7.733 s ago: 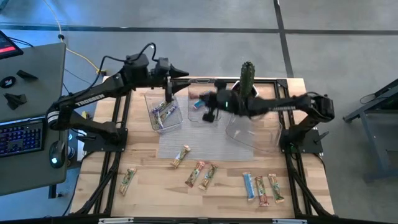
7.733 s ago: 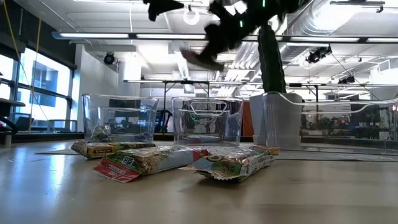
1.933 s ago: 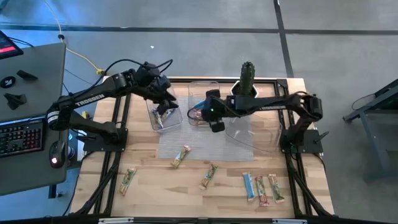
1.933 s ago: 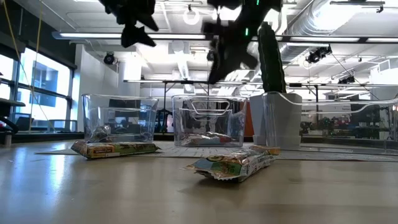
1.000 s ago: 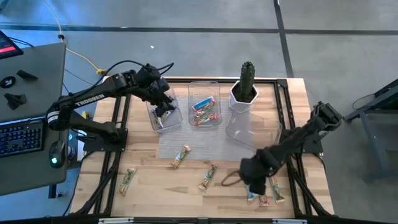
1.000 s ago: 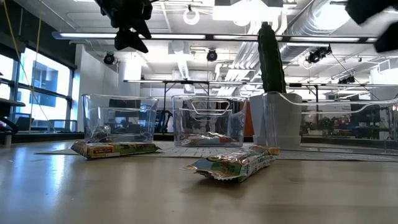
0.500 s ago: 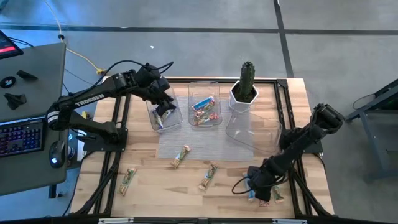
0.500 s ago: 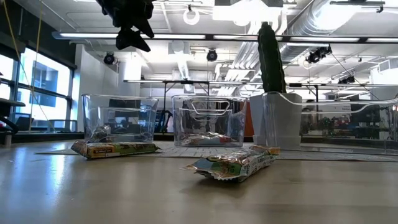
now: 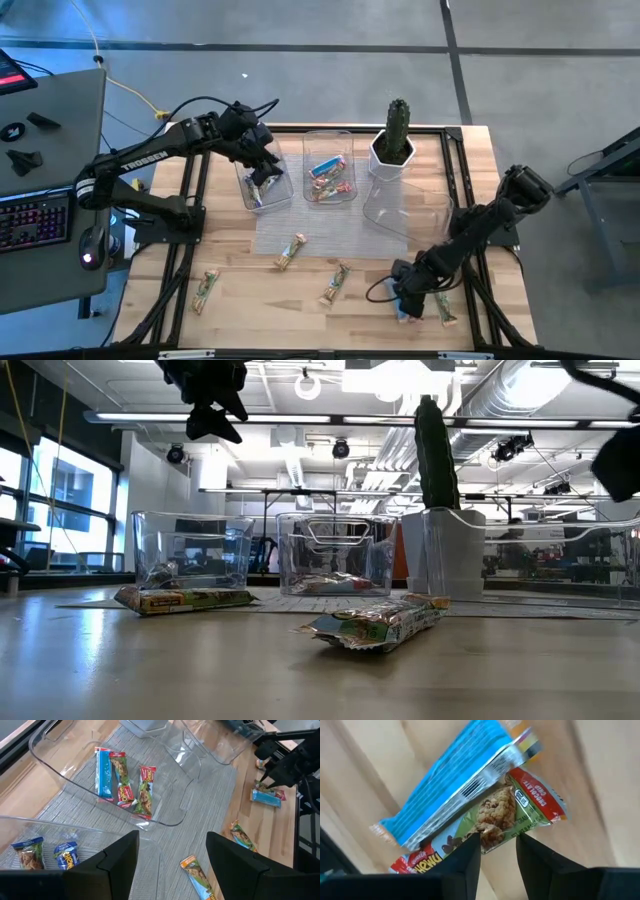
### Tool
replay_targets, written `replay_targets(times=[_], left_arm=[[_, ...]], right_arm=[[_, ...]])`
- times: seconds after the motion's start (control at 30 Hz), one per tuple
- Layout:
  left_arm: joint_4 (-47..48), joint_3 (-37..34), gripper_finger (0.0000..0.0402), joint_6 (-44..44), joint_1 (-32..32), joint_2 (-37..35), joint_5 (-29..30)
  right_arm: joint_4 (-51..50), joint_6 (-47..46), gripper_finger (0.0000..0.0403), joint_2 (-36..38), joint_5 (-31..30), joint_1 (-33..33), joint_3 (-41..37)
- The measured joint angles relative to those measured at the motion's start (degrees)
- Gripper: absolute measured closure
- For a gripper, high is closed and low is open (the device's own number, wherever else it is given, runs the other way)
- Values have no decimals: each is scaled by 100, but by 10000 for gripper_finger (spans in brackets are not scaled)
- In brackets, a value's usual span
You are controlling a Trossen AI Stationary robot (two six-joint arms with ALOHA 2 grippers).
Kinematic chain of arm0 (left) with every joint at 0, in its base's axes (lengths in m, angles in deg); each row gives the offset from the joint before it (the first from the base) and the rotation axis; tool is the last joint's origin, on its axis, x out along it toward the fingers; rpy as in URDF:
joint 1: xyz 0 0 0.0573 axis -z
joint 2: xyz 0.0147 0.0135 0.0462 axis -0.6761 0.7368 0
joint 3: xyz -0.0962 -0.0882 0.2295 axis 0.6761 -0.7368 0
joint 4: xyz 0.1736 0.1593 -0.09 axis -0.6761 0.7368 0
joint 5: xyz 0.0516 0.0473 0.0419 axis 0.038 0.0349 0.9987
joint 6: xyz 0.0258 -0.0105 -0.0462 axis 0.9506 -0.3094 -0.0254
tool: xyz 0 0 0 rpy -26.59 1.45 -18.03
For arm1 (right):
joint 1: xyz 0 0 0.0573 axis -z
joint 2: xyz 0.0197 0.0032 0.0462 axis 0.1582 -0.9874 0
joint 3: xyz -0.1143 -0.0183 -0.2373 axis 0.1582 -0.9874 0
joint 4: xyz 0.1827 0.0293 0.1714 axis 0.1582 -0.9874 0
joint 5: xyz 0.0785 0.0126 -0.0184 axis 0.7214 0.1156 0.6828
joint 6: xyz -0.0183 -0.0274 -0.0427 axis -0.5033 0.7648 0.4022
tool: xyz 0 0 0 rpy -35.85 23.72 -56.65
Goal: Pick and place Granola Bars by type
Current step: Put the red granola bar into the middle bin
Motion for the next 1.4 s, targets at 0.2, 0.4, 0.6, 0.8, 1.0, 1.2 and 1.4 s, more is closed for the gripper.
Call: replay_targets(times=[0.2, 0.4, 0.6, 0.8, 1.0, 1.2, 1.4], left_arm=[[2, 0, 174, 0, 0, 0, -1], [2, 0, 174, 9, 0, 0, -2], [4, 0, 174, 15, 0, 0, -2], [4, 0, 174, 18, -1, 0, -4], [4, 0, 174, 18, 0, 0, -7], [4, 0, 174, 18, 0, 0, -7], [4, 0, 174, 18, 0, 0, -7]], right_arm=[[187, 399, 295, 0, -401, 230, -4], [734, 913, 297, -7, -614, 492, -15], [906, 1189, 334, -9, -635, 705, -15], [1087, 1445, 394, -9, -835, 842, -13], [1094, 1487, 400, -9, -800, 976, -11], [1154, 1590, 393, -9, -465, 1123, -11], [1146, 1955, 356, -9, -402, 1144, -11]])
